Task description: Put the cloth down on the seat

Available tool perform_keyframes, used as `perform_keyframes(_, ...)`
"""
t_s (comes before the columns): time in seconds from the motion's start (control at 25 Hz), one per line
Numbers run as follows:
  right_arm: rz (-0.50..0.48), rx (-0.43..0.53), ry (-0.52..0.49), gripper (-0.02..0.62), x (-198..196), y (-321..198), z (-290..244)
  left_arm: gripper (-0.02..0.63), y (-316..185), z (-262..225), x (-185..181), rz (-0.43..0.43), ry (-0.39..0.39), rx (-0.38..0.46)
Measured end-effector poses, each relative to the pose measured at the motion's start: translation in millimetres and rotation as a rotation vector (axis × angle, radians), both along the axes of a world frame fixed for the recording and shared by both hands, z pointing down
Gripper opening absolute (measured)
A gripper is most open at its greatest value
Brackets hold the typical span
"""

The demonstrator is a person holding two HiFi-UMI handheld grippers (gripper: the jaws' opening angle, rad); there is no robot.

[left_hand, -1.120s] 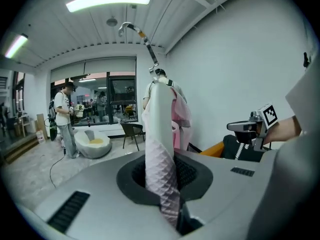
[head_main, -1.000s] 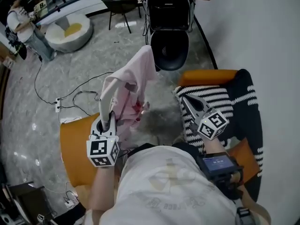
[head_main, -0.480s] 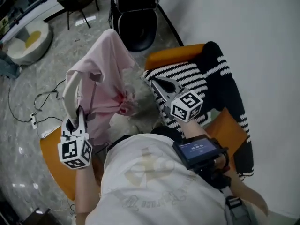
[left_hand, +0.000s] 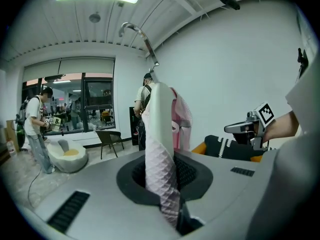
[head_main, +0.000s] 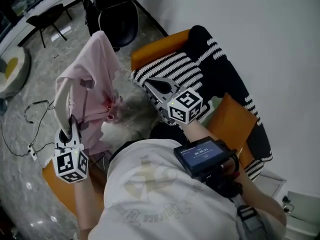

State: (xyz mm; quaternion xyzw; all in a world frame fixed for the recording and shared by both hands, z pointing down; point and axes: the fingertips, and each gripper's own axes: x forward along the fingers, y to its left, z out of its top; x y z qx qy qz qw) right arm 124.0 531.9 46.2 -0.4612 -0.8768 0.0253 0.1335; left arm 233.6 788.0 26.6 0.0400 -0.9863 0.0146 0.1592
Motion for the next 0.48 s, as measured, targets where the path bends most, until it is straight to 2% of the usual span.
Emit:
perform_keyframes(0.32, 0.036, -0.007, 0.013, 0.015, 5.5, -20.6, 15.8, 0.041, -1.7, -4.4, -2.0, 0.003, -0.018, -0.010)
perform_keyframes(0.48, 0.060, -0.005, 0.020, 0.015, 13.9, -33.2, 20.5, 0.041, -2.4, -4.4, -1.4, 0.001, -0.031, 0.017)
